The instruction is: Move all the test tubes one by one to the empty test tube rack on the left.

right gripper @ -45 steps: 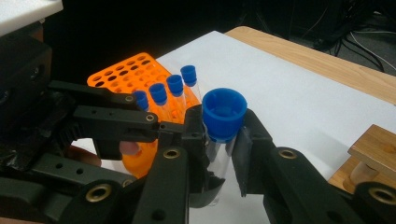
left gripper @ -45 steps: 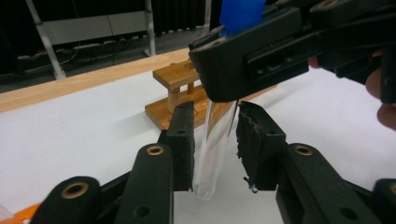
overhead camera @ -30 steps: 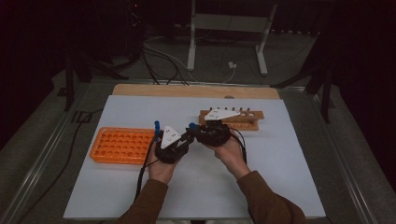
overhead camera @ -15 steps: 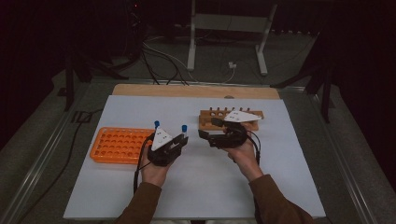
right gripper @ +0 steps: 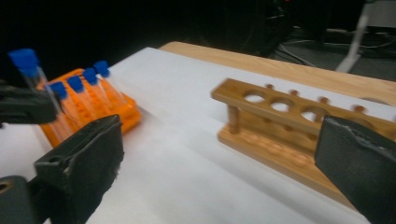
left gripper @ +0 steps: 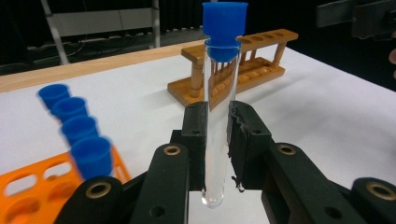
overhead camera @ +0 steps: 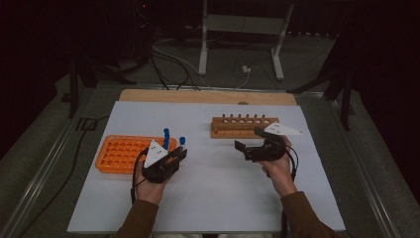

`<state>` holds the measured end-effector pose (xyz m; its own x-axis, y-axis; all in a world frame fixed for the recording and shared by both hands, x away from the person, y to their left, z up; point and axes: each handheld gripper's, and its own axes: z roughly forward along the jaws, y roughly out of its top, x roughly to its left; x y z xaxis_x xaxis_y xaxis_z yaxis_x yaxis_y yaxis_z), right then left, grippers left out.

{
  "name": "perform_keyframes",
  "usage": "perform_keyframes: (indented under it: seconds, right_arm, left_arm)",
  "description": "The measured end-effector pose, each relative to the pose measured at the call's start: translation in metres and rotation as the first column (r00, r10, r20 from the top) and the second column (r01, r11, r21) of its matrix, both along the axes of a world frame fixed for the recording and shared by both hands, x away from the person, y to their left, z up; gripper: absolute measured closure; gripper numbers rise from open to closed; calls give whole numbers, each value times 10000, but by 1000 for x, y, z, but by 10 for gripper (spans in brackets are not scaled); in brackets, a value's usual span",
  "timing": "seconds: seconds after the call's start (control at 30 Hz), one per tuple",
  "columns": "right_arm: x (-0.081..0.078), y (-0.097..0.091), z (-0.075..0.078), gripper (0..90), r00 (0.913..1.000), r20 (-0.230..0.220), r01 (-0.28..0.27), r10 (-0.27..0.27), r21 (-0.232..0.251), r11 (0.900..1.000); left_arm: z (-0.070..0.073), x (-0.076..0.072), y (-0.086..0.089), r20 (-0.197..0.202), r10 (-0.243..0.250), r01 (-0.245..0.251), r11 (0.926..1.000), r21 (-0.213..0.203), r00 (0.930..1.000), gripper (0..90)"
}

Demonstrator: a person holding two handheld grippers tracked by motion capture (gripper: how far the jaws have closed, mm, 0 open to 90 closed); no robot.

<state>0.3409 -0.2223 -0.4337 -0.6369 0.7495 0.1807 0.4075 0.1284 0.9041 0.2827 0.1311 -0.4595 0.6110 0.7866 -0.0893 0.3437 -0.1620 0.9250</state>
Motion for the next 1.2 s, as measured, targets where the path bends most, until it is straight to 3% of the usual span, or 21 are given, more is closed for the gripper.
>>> perform_keyframes:
  seconds: [0.43, 0.63, 0.77, 0.97, 1.2]
  right_arm:
    - [-21, -28, -8, 0, 9985, 93, 537, -538, 55, 9985]
    - [-30, -33, -10, 0, 9983, 186, 547, -548, 39, 9985]
    - [-33, -37, -10, 0, 9981, 211, 570, -571, 57, 9984]
    - [-39, -44, -10, 0, 9978, 247, 609, -611, 87, 9981]
    - [-44, -52, -15, 0, 9975, 122, 691, -691, -5, 9976]
  left_arm:
    - [1, -16, 36, 278, 426, -431, 9989, 160, 9987, 778]
    - [-4, -13, 42, 442, 743, -758, 9966, 329, 9963, 778]
    - [-12, -10, 39, 547, 829, -867, 9938, 701, 9951, 778]
    - [-24, -7, 35, 267, 769, -796, 9897, 1186, 9967, 778]
    - [-34, -6, 35, -358, 776, -709, 9846, 1596, 9963, 779]
